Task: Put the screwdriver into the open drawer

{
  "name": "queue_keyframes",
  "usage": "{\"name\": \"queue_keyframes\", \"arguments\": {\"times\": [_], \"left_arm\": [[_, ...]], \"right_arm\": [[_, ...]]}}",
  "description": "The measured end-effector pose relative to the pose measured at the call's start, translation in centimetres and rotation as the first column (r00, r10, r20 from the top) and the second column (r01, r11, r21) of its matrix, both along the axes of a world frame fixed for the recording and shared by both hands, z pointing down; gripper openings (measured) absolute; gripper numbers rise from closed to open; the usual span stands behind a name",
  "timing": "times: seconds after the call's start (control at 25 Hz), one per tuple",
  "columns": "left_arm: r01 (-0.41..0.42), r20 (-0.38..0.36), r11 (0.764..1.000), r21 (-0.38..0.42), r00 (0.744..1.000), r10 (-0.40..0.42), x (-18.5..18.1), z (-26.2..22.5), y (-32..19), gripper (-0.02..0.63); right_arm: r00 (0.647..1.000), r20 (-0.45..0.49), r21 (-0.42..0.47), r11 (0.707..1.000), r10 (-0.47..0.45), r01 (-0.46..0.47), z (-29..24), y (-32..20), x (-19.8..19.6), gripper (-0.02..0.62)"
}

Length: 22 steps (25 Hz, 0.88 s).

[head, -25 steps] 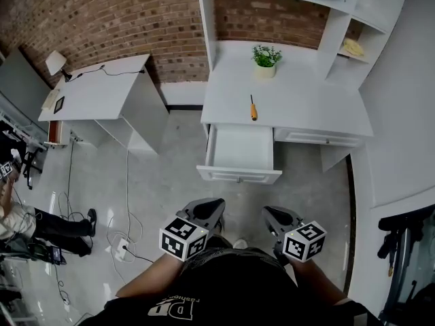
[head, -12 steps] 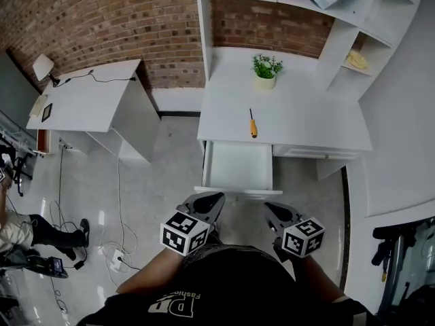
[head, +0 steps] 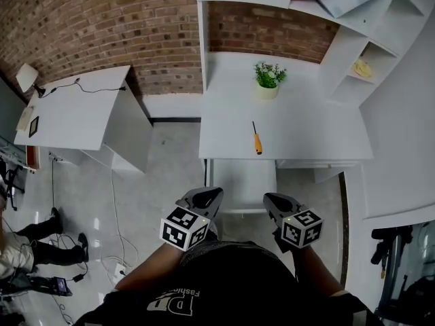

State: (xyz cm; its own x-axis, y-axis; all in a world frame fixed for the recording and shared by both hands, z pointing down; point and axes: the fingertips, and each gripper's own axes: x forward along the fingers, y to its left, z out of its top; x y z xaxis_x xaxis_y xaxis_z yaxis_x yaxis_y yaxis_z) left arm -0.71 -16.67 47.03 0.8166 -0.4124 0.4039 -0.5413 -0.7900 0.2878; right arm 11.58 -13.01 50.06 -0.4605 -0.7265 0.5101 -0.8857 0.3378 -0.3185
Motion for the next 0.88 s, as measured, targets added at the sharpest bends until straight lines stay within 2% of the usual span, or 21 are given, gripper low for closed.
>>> {"name": "queue_keyframes", "arguments": {"times": [0.16, 0.36, 0.6, 0.76, 0.88], "left_arm": [[-0.037, 0.028, 0.999, -0.008, 0.999, 0.037, -1.0, 0.9, -3.1, 0.018], [-0.079, 0.076, 0.995, -0.058, 0.994, 0.083, -1.7, 3.7, -6.2, 0.018], [-0.094, 0.079, 0.992, -0.085, 0.992, 0.101, -1.3, 5.0, -7.6, 0.018], [-0.082, 0.091, 0.993, -0.091, 0.992, 0.090, -0.5, 5.4, -8.6, 0.018], [-0.043, 0.092, 0.995, -0.094, 0.994, 0.052, -0.2, 5.6, -9.2, 0.018]], "right_arm": [[0.998, -0.049, -0.022, 0.999, 0.025, -0.026, 1.0, -3.5, -0.2, 0.005], [0.995, -0.047, -0.069, 0.993, 0.093, -0.096, 3.2, -7.5, 0.6, 0.005], [0.986, -0.098, -0.111, 0.983, 0.134, -0.144, 5.6, -10.8, 2.6, 0.005], [0.983, -0.132, -0.126, 0.981, 0.130, -0.146, 6.7, -13.5, 4.3, 0.006], [0.982, -0.153, -0.148, 0.980, 0.112, -0.135, 8.1, -15.6, 5.3, 0.006]]}}
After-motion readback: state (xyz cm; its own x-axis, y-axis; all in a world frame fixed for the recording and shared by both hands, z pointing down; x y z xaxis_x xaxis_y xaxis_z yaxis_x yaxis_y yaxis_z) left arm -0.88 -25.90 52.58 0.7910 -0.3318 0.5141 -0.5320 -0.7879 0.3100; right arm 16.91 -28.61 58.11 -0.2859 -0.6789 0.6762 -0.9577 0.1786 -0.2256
